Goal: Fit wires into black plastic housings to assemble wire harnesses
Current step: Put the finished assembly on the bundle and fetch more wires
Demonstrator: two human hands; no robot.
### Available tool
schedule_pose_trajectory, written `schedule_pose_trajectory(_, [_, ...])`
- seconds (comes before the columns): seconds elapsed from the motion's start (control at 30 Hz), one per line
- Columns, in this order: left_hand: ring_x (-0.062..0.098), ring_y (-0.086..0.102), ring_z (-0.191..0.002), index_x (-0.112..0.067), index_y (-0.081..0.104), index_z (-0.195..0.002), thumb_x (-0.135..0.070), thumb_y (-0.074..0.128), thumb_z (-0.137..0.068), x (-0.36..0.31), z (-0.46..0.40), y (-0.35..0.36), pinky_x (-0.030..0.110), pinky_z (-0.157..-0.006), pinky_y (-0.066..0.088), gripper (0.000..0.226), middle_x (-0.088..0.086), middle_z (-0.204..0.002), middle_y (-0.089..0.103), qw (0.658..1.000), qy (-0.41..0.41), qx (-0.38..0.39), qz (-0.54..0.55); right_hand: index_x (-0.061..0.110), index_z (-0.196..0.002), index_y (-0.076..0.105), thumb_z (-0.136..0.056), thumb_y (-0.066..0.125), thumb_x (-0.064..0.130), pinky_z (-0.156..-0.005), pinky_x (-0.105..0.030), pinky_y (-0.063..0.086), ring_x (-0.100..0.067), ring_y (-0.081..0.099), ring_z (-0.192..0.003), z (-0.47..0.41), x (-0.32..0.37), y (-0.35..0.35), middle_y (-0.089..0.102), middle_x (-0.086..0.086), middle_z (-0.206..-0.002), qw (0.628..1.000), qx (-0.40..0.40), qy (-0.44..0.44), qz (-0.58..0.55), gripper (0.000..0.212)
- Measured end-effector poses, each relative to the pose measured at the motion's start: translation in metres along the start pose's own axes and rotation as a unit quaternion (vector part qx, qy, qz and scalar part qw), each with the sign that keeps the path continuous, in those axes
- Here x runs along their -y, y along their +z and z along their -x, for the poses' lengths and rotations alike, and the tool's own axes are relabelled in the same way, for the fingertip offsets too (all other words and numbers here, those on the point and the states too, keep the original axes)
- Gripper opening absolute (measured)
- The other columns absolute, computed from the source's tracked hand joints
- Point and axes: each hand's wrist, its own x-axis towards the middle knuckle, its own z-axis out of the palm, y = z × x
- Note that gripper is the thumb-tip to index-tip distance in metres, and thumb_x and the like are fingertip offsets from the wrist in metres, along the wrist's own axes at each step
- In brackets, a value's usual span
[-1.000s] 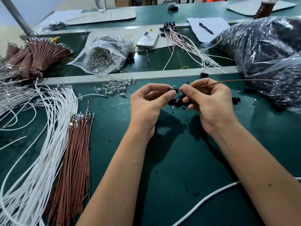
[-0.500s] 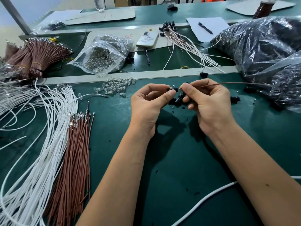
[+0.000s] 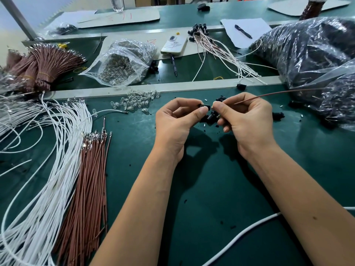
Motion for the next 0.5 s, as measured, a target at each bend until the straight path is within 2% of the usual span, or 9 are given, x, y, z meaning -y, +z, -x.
schedule_pose_trajectory(0.13, [0.013, 0.069, -0.075, -0.008, 0.072, -0.086, 0.006, 0.079, -0.078, 0.0003, -0.0003, 0.0000, 0.021, -0.073, 0.054, 0.017, 0.007, -0.080, 0.074, 1.000, 0.004, -0.004, 0.006, 0.011, -0.081, 0.064, -0.083, 0.084, 0.005, -0.041, -0.020, 0.042, -0.013, 0.059, -0.049, -0.0012, 0.0027, -0.0020, 0.074, -0.007, -0.070, 0.999, 0.003, 0.014, -0.037, 0.022])
schedule_pose_trajectory(0.33, [0.014, 0.066, -0.071, -0.007, 0.074, -0.095, 0.000, 0.077, -0.084, 0.0008, -0.0017, -0.0025, 0.022, -0.070, 0.053, 0.014, 0.006, -0.079, 0.073, 1.000, 0.004, 0.001, 0.006, 0.011, -0.081, 0.063, -0.084, 0.084, 0.005, -0.042, -0.023, 0.044, -0.015, 0.059, -0.049, -0.0027, 0.0059, -0.0066, 0.071, -0.006, -0.067, 0.999, 0.023, -0.048, 0.013, 0.022])
schedule_pose_trajectory(0.5, [0.014, 0.064, -0.069, -0.010, 0.077, -0.092, -0.009, 0.076, -0.087, 0.0004, -0.0010, -0.0006, 0.024, -0.071, 0.054, 0.005, 0.008, -0.083, 0.074, 1.000, -0.015, 0.016, -0.010, 0.009, -0.083, 0.062, -0.084, 0.084, 0.004, -0.041, -0.024, 0.043, -0.016, 0.058, -0.049, -0.0015, 0.0076, -0.0059, 0.070, -0.008, -0.068, 0.997, 0.038, -0.060, -0.011, 0.022])
